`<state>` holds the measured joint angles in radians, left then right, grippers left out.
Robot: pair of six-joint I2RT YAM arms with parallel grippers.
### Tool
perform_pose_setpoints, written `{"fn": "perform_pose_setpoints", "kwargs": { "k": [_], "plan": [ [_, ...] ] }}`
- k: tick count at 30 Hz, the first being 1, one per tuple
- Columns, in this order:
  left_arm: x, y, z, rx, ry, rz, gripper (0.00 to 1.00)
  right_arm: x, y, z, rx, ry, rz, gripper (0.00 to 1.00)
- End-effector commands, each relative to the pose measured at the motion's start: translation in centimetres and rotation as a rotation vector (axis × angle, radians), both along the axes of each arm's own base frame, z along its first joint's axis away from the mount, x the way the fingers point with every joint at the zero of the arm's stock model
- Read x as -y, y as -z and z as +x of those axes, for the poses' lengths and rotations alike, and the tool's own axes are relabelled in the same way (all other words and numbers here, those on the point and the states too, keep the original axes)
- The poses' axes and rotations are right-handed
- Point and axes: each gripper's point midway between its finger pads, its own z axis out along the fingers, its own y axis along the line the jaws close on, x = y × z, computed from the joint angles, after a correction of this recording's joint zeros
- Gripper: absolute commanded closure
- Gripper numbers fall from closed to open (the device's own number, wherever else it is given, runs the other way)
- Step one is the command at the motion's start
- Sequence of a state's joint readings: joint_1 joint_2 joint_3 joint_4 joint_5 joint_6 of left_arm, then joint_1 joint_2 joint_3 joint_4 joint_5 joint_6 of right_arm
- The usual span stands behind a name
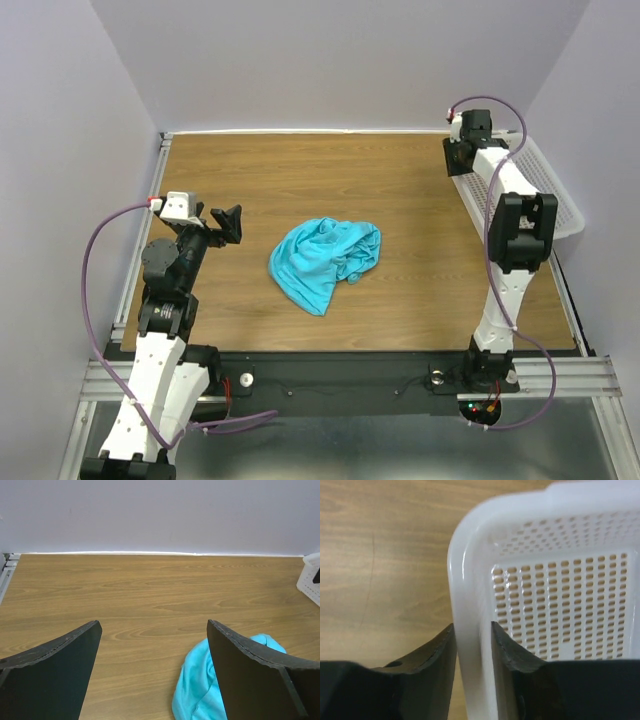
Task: Fold and stack the t-shirts
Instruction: Flatten the tshirt out
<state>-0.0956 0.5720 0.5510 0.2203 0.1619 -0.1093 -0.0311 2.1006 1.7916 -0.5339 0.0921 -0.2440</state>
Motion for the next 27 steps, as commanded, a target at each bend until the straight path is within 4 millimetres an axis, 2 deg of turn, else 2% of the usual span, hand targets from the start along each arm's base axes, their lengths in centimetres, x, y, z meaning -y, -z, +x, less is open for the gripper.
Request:
{"fn": "perform_pose_setpoints", "kwargs": {
  "k": [1, 5, 10, 13, 16, 22, 27],
  "plan": [
    [0.1, -2.0, -0.3, 0.077, 0.007, 0.002, 0.02, 0.1, -0.8, 2.6, 0.066, 0.073, 0.018, 0.51],
    [0.1, -2.0, -0.2, 0.078, 0.007, -0.001, 0.01, 0.3, -2.2, 2.8, 0.092, 0.071, 0.007, 0.37],
    [0.4, -1.8, -0.1, 0.068, 0.025, -0.003, 0.02, 0.8, -3.2, 2.6, 0.106, 0.067, -0.024, 0.37],
    [0.4, -1.8, -0.1, 0.067, 0.026, -0.004, 0.02, 1.0, -2.2, 2.6, 0.085, 0.072, -0.032, 0.39],
    [0.4, -1.8, -0.2, 0.070, 0.028, -0.005, 0.02, 0.8, -1.4, 2.9, 0.075, 0.075, -0.016, 0.47],
    [0.5, -1.8, -0.2, 0.070, 0.028, -0.006, 0.01, 0.2, 0.4, 2.5, 0.036, 0.079, 0.027, 0.48],
    [0.6, -1.6, -0.1, 0.064, 0.033, -0.007, 0.02, 0.3, 1.1, 1.9, 0.020, 0.107, 0.033, 0.51]
  ]
}}
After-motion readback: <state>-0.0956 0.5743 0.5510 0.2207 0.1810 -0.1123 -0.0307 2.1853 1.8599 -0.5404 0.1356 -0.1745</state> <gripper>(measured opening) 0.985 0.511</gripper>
